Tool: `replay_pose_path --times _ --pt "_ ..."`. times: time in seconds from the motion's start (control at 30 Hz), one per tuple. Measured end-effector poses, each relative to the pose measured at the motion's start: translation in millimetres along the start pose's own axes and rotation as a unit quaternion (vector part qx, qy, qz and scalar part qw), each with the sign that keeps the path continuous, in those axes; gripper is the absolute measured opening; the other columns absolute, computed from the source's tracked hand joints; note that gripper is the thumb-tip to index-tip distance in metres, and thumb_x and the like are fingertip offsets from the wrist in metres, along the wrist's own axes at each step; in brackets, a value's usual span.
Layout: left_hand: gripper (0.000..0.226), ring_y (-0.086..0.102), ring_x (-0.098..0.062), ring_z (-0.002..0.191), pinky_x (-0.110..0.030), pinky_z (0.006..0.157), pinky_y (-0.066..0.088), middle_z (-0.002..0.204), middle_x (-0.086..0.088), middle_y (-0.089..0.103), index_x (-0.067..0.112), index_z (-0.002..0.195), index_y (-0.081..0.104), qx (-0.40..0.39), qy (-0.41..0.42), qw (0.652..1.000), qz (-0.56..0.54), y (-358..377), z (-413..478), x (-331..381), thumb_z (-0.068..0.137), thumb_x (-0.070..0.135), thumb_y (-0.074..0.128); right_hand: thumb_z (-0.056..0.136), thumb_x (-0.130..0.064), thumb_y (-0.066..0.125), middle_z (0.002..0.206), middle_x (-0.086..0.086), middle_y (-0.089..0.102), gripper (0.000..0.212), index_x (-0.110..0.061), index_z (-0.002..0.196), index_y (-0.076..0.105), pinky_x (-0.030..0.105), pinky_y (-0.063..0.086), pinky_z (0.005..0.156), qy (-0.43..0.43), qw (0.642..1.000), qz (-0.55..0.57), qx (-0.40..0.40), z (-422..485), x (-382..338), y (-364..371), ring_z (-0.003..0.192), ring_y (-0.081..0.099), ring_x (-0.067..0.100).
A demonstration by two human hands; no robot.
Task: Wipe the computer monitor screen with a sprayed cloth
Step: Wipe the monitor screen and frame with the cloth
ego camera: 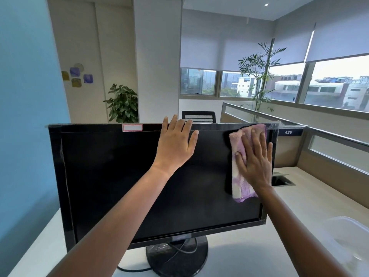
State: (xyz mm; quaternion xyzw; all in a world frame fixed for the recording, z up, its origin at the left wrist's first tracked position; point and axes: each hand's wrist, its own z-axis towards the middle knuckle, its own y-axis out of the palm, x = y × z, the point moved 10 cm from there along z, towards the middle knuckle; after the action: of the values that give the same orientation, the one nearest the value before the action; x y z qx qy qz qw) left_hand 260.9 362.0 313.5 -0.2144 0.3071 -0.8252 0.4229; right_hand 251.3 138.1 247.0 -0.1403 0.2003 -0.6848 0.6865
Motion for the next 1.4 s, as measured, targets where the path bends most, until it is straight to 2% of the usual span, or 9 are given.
replay_pose_path --times 0.1,0.2,0.6,0.73,0.87,1.0,1.1,1.23,1.4 --pt "0.044 0.028 -0.029 0.139 -0.044 0.118 0.007 0.137 -0.013 0.048 0.007 0.133 0.041 0.013 0.005 1.0 -0.003 0.7 -1.3 0.8 0.098 0.032 0.031 0.089 -0.045 0.027 0.155 0.013 0.02 0.06 -0.024 0.143 0.011 0.054 0.012 0.116 0.126 0.987 0.097 0.009 -11.4 32.6 2.4 0.143 0.01 0.031" --pt "0.044 0.029 -0.029 0.139 -0.044 0.118 0.008 0.137 -0.012 0.048 0.007 0.133 0.041 0.018 0.012 1.0 0.008 1.9 -2.9 0.1 0.097 0.03 0.033 0.09 -0.044 0.025 0.156 0.016 0.014 0.06 -0.025 0.142 0.003 0.052 0.01 0.117 0.17 0.976 0.138 0.018 -23.8 35.8 9.3 0.144 0.006 0.032" --pt "0.049 0.033 -0.029 0.137 -0.043 0.118 0.006 0.137 -0.013 0.049 0.007 0.134 0.041 0.038 0.018 0.999 0.031 6.8 -4.4 -3.8 0.095 0.034 0.031 0.091 -0.043 0.018 0.157 0.013 0.005 0.062 -0.017 0.146 0.011 0.049 0.004 0.117 0.32 0.926 0.191 0.053 -58.0 10.5 30.7 0.145 -0.003 0.032" --pt "0.061 0.036 -0.029 0.135 -0.043 0.118 0.009 0.135 -0.012 0.051 0.007 0.132 0.043 0.047 0.015 0.998 0.029 5.7 -4.8 -2.8 0.089 0.041 0.015 0.093 -0.042 0.019 0.156 0.013 0.004 0.062 -0.014 0.147 0.007 0.051 0.005 0.117 0.258 0.949 0.17 0.054 -35.3 -39.3 25.3 0.144 -0.001 0.032" --pt "0.064 0.039 -0.03 0.133 -0.045 0.117 0.013 0.133 -0.014 0.052 0.005 0.13 0.045 0.055 0.007 0.998 0.019 4.5 -4.8 -3.1 0.088 0.041 0.014 0.095 -0.044 0.022 0.154 0.007 0.011 0.06 -0.02 0.147 0.005 0.049 0.002 0.117 0.067 0.991 0.107 0.046 -29.4 -114.4 27.6 0.144 -0.003 0.027" --pt "0.063 0.039 -0.029 0.133 -0.043 0.117 0.014 0.133 -0.013 0.053 0.005 0.13 0.046 0.055 0.005 0.998 0.018 4.1 -5.6 -2.8 0.089 0.041 0.014 0.091 -0.043 0.034 0.15 0.005 0.026 0.06 -0.021 0.145 0.021 0.047 0.007 0.116 -0.1 0.991 0.069 0.057 -42.4 -151.4 28.6 0.146 -0.005 0.019" --pt "0.064 0.038 -0.028 0.133 -0.042 0.117 0.013 0.134 -0.013 0.052 0.006 0.13 0.045 0.053 0.001 0.998 0.021 4.8 -5.0 -2.0 0.089 0.041 0.013 0.09 -0.044 0.034 0.147 0.001 0.028 0.06 -0.023 0.144 0.017 0.047 0.006 0.116 -0.169 0.983 0.049 0.061 -38.8 -144.3 23.3 0.146 -0.005 0.016" --pt "0.064 0.037 -0.028 0.134 -0.042 0.117 0.012 0.134 -0.013 0.052 0.005 0.13 0.045 0.053 -0.005 0.998 0.019 6.1 -4.6 -2.9 0.088 0.042 0.012 0.09 -0.046 0.033 0.15 0.001 0.032 0.058 -0.025 0.143 0.018 0.048 0.004 0.116 -0.18 0.982 0.017 0.051 -21.2 -112.6 17.6 0.143 0.005 0.018" --pt "0.062 0.038 -0.028 0.133 -0.042 0.118 0.012 0.132 -0.012 0.052 0.006 0.129 0.045 0.052 -0.003 0.998 0.021 6.9 -4.0 -3.2 0.089 0.041 0.013 0.089 -0.041 0.034 0.148 0.012 0.032 0.058 -0.015 0.142 0.029 0.053 0.014 0.114 -0.073 0.996 0.021 0.051 -0.4 -42.0 6.4 0.14 0.018 0.028"
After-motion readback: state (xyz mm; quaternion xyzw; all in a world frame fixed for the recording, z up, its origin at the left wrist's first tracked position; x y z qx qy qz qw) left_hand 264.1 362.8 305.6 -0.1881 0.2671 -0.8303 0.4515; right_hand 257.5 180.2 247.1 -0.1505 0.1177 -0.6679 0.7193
